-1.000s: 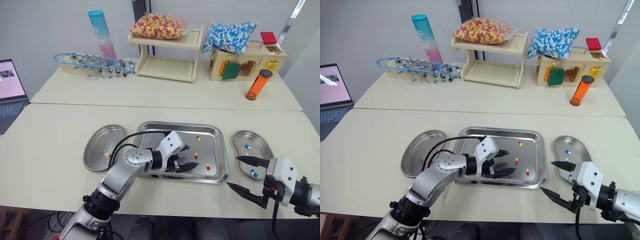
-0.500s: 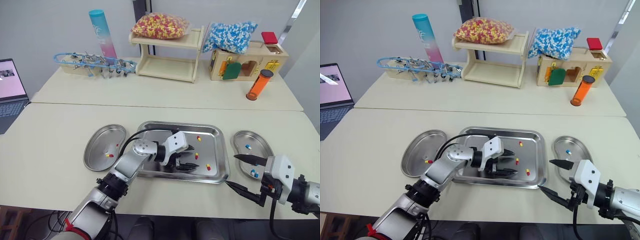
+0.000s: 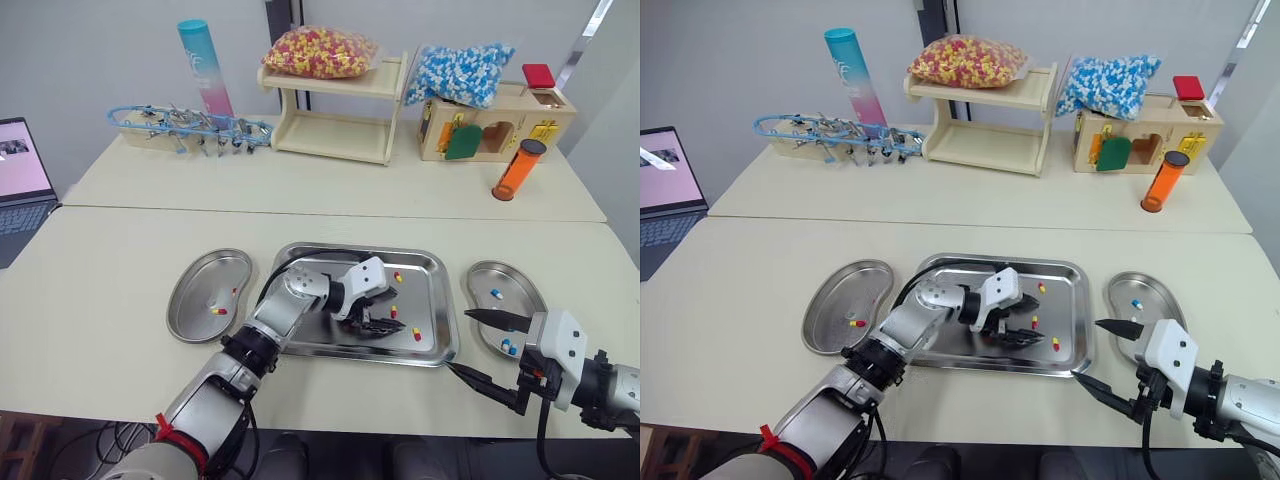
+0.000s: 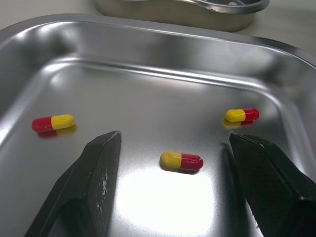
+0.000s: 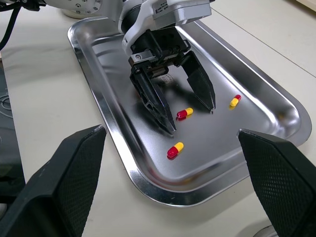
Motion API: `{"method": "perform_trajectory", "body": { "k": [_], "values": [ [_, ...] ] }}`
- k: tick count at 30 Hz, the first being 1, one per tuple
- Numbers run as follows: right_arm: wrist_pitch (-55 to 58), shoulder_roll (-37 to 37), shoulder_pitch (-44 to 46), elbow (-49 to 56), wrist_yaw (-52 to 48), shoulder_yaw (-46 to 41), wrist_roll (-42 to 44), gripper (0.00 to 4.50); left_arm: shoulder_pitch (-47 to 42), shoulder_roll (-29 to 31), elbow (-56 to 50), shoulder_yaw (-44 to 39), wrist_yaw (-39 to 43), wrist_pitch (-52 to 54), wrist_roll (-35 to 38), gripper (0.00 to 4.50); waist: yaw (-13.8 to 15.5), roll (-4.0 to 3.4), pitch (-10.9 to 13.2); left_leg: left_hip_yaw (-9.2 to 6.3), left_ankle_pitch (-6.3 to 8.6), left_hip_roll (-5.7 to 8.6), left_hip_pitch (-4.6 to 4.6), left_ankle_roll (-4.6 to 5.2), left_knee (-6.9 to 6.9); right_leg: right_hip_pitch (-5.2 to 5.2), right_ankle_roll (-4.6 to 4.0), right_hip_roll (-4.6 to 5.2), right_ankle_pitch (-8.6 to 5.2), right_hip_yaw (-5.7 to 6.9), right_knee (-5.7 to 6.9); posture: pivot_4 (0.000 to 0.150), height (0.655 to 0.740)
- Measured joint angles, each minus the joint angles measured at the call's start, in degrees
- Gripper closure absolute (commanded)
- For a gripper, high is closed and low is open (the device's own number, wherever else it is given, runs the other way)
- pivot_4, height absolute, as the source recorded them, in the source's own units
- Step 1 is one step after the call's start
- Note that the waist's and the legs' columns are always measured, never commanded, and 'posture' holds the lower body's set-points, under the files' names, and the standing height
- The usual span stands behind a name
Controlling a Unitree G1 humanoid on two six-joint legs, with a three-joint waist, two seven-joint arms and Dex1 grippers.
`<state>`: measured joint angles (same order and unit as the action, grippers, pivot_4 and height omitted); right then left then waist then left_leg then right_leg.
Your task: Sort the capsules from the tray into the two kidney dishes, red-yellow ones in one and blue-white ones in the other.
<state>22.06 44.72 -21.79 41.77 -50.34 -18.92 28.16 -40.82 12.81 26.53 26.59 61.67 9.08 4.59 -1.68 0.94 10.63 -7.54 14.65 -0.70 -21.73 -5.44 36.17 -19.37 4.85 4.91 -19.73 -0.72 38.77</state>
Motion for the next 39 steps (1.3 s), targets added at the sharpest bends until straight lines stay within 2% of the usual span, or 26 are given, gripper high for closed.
{"method": "perform_trajectory", "body": {
  "k": [1,4,12,14,29,34,39],
  "values": [
    [0.04,0.0,-0.03,0.12,0.17,0.0,0.0,0.0,-0.31,-0.01,0.5,0.06,0.45,-0.62,-0.48,0.93,0.0,0.0,0.0,0.0,0.0,0.0,0.0,0.0,0.0,0.0,0.0,0.0,0.0,-0.01,0.0,0.15,0.74],
    [0.05,0.0,-0.05,0.56,0.43,0.0,0.01,0.0,-0.62,-0.02,1.21,0.14,1.36,-1.61,-1.28,1.47,0.02,0.0,0.0,0.0,0.0,0.0,0.0,0.0,0.0,0.0,0.0,0.0,0.0,0.0,0.0,0.15,0.74],
    [0.05,-0.03,-0.09,0.57,0.64,0.0,0.03,0.0,-0.8,-0.34,1.79,0.17,1.56,-3.19,-3.0,3.78,0.03,0.01,-0.01,-0.01,0.0,0.0,0.01,0.0,0.0,0.02,0.0,0.0,0.0,-0.01,0.0,0.15,0.74],
    [0.05,-0.03,-0.09,0.57,0.66,0.0,0.02,0.0,-0.42,-0.46,1.46,0.12,1.55,-3.14,-3.01,4.13,0.02,0.01,-0.01,-0.01,0.0,0.0,0.02,0.0,0.0,0.02,0.0,0.0,0.0,0.0,0.01,0.15,0.74],
    [0.04,-0.05,0.65,0.56,0.64,0.15,-0.03,0.0,1.94,4.0,-5.68,-3.35,2.96,0.45,-1.25,4.23,-0.07,0.01,-0.01,-0.03,0.0,0.0,-0.01,0.0,0.0,-0.01,0.0,0.0,0.0,0.01,0.03,0.15,0.74],
    [0.21,0.31,2.68,0.53,0.41,0.52,0.17,0.0,3.16,11.32,-17.67,-10.15,3.88,7.29,3.43,4.25,-0.36,0.0,-0.01,-0.03,0.0,-0.01,0.02,0.0,-0.02,-0.02,0.0,0.0,0.0,-0.02,0.06,0.15,0.74],
    [1.12,1.31,6.08,0.55,0.15,1.92,1.24,0.0,9.92,19.46,-28.77,-18.45,3.13,17.88,9.78,4.26,-0.25,0.0,-0.01,-0.05,0.0,-0.02,0.01,0.0,-0.01,-0.02,0.0,0.0,0.0,-0.02,0.05,0.15,0.74]
  ]
}}
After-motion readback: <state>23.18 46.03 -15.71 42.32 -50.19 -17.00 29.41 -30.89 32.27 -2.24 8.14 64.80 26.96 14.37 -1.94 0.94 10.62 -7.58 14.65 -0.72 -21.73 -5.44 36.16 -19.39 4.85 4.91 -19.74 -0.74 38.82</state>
